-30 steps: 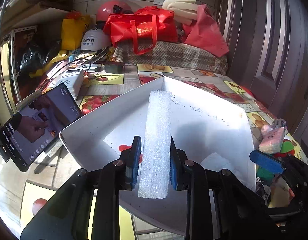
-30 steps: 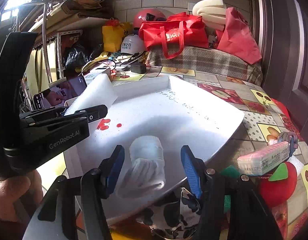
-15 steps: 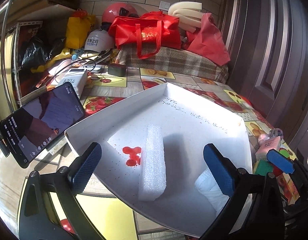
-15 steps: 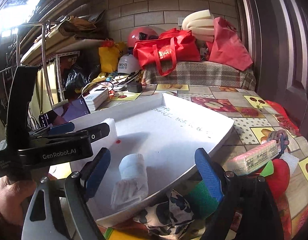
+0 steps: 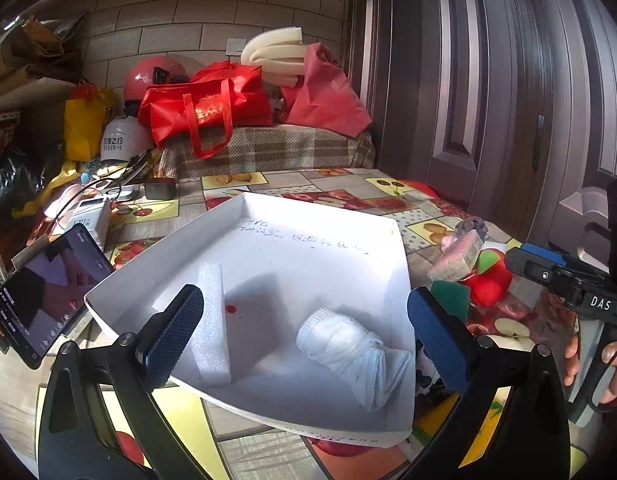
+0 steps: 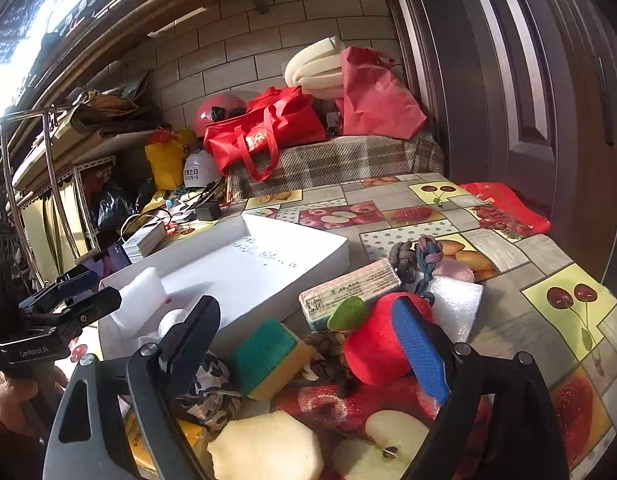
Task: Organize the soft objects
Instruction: 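Grasp the cream octagonal sponge with the right gripper while the left grasps the yellow tissue pack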
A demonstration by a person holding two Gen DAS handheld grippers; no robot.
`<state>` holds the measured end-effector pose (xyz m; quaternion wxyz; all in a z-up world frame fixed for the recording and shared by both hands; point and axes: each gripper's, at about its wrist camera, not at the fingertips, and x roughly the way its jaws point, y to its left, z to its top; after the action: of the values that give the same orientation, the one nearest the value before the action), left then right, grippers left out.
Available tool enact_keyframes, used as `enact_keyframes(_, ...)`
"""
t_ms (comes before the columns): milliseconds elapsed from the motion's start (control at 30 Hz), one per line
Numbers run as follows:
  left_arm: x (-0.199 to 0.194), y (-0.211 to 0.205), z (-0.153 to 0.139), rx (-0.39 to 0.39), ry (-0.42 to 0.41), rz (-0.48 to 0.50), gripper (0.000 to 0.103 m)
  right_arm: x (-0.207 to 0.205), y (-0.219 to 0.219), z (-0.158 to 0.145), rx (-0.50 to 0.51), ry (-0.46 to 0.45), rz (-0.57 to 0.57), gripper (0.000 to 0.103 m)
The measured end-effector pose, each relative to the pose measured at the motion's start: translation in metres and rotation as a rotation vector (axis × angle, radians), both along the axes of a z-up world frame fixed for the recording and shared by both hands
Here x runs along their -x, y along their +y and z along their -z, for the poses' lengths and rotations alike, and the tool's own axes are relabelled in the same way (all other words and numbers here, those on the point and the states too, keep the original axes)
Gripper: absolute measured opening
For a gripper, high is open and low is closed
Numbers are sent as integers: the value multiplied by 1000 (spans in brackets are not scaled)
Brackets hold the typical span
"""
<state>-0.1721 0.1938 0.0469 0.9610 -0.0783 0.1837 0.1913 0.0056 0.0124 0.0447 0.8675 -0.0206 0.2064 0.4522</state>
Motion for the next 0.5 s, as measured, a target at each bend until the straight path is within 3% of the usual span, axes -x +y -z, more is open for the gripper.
enact_keyframes(133,-3,-45,1,-27,55,254,103,-25,-28,2,32,49,12,103)
enact_keyframes(233,-8,-80,5,-66,134,422,103,-18,-38,-1,47,28,-77,103)
enact_keyframes(400,-29,-112,18,-122,307,517,103,18,-24,2,168,-77,-272,103)
enact_keyframes(500,-39,-117,28,-120,382,531,103,24,-9,9,255,-79,-344,103)
